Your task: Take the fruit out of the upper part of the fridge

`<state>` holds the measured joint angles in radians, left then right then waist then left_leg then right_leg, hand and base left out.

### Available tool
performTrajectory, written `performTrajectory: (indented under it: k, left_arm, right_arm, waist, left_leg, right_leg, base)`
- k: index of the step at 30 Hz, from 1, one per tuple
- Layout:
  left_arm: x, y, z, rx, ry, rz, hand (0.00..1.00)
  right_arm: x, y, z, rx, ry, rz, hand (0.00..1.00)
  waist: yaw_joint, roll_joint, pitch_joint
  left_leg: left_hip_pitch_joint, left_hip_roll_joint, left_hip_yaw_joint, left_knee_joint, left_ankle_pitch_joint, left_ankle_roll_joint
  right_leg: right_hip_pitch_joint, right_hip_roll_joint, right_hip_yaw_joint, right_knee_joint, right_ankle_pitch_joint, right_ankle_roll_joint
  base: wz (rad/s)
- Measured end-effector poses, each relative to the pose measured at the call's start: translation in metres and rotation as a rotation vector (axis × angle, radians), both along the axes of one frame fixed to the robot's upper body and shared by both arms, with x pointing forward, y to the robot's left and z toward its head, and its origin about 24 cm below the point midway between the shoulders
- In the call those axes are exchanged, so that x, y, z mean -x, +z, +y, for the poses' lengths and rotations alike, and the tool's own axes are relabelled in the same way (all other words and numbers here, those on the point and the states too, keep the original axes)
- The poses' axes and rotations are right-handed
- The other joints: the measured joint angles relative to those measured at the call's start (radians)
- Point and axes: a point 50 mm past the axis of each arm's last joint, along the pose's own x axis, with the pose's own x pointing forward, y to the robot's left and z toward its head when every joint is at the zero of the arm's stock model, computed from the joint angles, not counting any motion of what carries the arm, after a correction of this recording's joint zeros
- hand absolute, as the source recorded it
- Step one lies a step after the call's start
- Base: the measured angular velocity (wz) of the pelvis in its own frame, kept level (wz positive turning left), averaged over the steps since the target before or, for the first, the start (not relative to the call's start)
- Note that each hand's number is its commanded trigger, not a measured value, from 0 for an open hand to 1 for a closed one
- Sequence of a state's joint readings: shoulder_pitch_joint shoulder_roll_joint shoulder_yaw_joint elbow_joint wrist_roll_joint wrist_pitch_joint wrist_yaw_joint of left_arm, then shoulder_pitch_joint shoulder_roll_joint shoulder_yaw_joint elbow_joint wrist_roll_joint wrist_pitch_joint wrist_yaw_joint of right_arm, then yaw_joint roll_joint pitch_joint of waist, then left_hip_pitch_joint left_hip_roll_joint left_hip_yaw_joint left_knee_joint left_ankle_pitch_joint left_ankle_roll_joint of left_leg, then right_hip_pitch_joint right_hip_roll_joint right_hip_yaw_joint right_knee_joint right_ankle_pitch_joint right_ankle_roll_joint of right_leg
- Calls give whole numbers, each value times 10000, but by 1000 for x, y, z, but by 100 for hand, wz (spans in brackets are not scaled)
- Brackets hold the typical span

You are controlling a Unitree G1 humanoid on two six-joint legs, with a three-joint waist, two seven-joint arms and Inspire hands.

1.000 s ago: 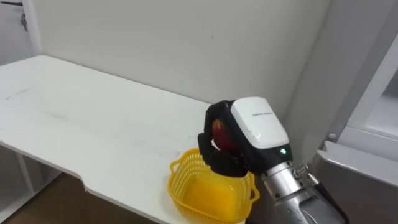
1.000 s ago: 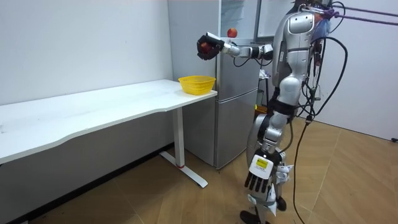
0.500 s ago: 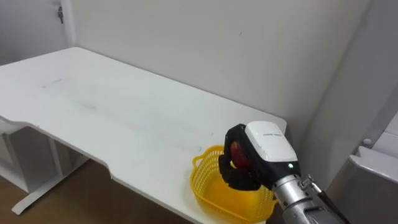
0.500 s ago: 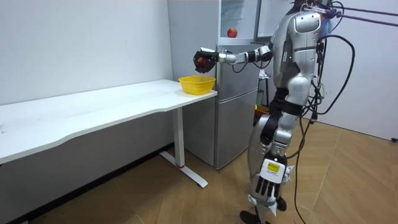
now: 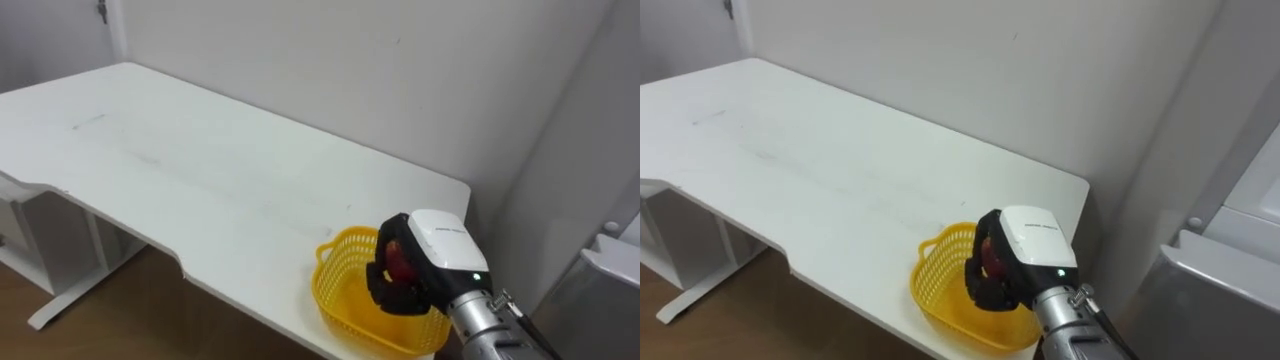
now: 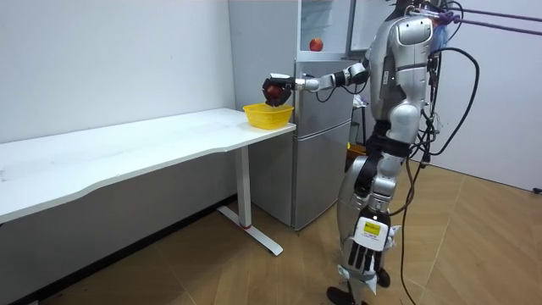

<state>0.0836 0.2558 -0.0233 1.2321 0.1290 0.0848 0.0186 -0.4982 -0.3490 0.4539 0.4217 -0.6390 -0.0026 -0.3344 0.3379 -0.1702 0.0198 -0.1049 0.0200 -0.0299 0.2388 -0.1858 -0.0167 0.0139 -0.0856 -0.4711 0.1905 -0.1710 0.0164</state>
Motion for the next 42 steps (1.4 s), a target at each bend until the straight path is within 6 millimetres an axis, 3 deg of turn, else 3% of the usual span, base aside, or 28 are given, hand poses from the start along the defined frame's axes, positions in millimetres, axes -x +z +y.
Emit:
performTrajectory:
  k: [13,20,42]
  left_arm:
    - [1,0,1,-245,69,-38,0]
    - [1,1,2,-397,116,-74,0]
    - [-3,1,1,-472,81,-207,0]
  right_arm:
    - [0,-1,-1,-20,-72,21,0]
    - [0,-1,-1,-34,-94,16,0]
    - [-1,-6,-6,-433,-357,303,0]
  waist:
    - [1,-13,15]
    - [11,-27,66]
    - [179,-54,46]
  left_leg:
    - [1,4,26,8,0,0]
    - [-65,5,26,48,0,0]
    - [-153,24,41,35,1,1]
  right_leg:
    - [4,-6,-18,14,0,0]
    - [-20,-10,-13,20,0,0]
    - [-183,-16,21,129,0,0]
  base:
    - [0]
    - [1]
    - [0]
